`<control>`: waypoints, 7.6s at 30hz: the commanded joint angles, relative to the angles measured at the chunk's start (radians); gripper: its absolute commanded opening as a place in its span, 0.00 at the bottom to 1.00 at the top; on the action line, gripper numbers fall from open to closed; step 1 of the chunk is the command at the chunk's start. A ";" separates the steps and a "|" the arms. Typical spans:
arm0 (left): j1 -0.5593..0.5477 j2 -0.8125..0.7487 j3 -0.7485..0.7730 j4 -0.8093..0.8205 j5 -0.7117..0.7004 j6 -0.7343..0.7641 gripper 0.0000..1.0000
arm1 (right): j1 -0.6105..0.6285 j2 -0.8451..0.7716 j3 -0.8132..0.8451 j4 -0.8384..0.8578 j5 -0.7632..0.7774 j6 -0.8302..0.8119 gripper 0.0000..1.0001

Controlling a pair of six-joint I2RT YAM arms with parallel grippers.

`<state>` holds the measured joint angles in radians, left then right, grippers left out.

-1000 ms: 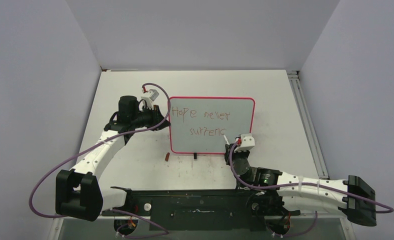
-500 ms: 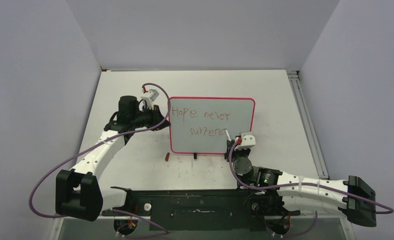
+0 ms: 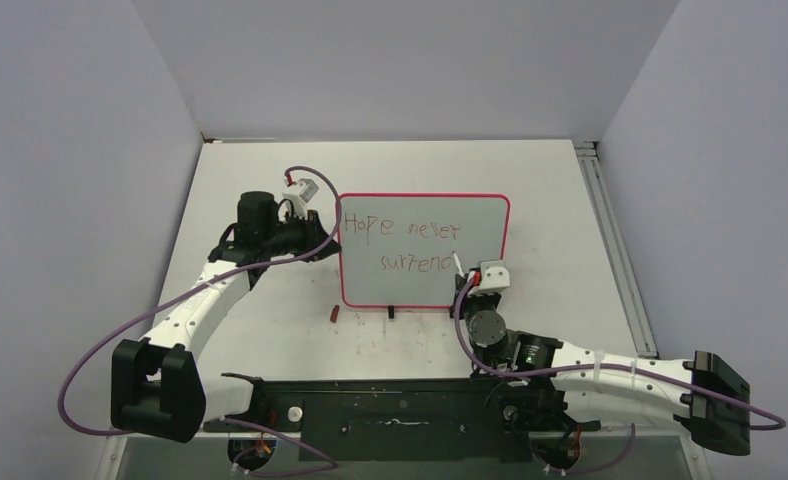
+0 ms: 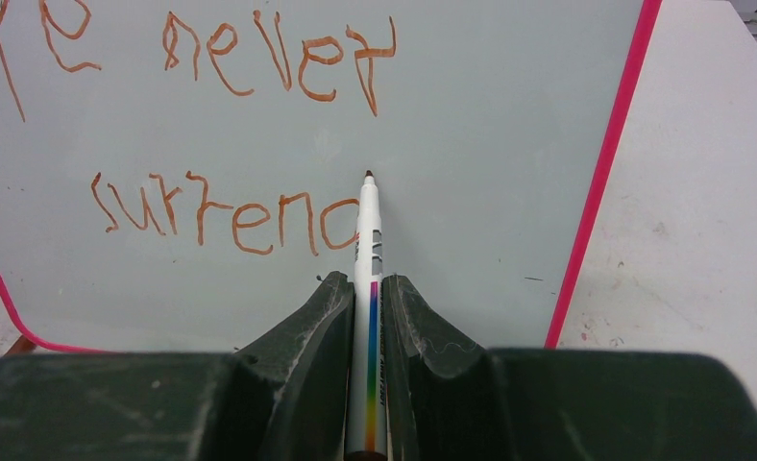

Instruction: Write a sentence on the whiteboard

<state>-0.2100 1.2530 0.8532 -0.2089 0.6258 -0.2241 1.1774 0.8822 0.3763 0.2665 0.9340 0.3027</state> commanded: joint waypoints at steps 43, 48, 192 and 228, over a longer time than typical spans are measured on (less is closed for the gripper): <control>-0.018 -0.024 0.006 0.036 0.045 0.000 0.09 | -0.024 -0.012 0.024 -0.075 -0.032 0.113 0.05; -0.018 -0.025 0.006 0.036 0.045 0.000 0.09 | 0.008 -0.010 0.021 -0.105 0.001 0.147 0.05; -0.025 0.016 0.007 0.037 0.048 0.005 0.30 | -0.289 -0.227 0.057 -0.275 -0.421 0.056 0.05; -0.024 0.001 0.004 0.038 0.047 0.002 0.30 | -0.226 -0.249 0.042 -0.454 -0.337 0.179 0.05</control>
<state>-0.2287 1.2808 0.8459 -0.1898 0.6559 -0.2276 0.9401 0.6266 0.3981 -0.1761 0.5331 0.4641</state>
